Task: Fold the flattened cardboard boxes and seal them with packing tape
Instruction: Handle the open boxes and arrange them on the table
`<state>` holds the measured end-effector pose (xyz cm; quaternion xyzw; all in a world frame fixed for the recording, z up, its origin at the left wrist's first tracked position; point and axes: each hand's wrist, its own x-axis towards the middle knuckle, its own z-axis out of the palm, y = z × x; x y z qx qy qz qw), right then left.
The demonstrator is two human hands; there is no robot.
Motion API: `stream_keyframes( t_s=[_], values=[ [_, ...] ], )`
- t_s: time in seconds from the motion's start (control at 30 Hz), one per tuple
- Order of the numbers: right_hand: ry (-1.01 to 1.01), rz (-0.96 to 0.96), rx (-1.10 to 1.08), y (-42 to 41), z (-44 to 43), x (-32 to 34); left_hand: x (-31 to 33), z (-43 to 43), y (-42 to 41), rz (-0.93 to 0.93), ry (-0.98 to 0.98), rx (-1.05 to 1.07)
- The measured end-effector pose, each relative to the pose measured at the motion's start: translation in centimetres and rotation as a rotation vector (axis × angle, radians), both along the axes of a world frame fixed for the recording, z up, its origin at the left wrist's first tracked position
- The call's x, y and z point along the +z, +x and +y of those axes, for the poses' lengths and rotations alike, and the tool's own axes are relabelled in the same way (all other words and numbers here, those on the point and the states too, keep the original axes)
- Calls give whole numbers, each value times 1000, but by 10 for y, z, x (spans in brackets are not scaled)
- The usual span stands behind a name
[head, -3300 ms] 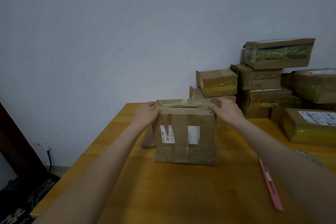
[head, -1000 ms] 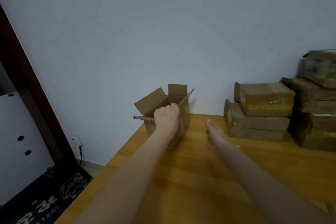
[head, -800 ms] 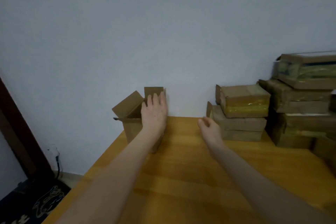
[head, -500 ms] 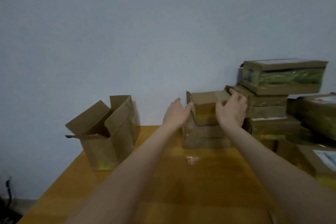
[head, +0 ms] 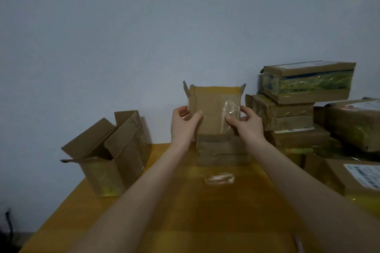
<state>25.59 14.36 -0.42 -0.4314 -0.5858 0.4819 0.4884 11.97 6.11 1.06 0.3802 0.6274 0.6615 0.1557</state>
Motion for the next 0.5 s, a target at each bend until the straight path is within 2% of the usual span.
stream_keyframes(
  t_s=[0.13,0.2,0.3,0.4,0.5],
  values=[
    [19,-61,110,-7,-50,-15,-15,-68,-5,-54,-24,86],
    [1,-64,177,-13,-77,-27,-36,-96,-12,-27,-95,174],
    [-42,-187,287,-25,-105,-51,-69,-133,-18,26,-232,253],
    [-116,-260,409,-34,-119,-65,-88,-159,-17,161,-409,260],
    [-105,-305,382,-36,-118,-60,-75,-172,-21,469,-431,293]
  ],
)
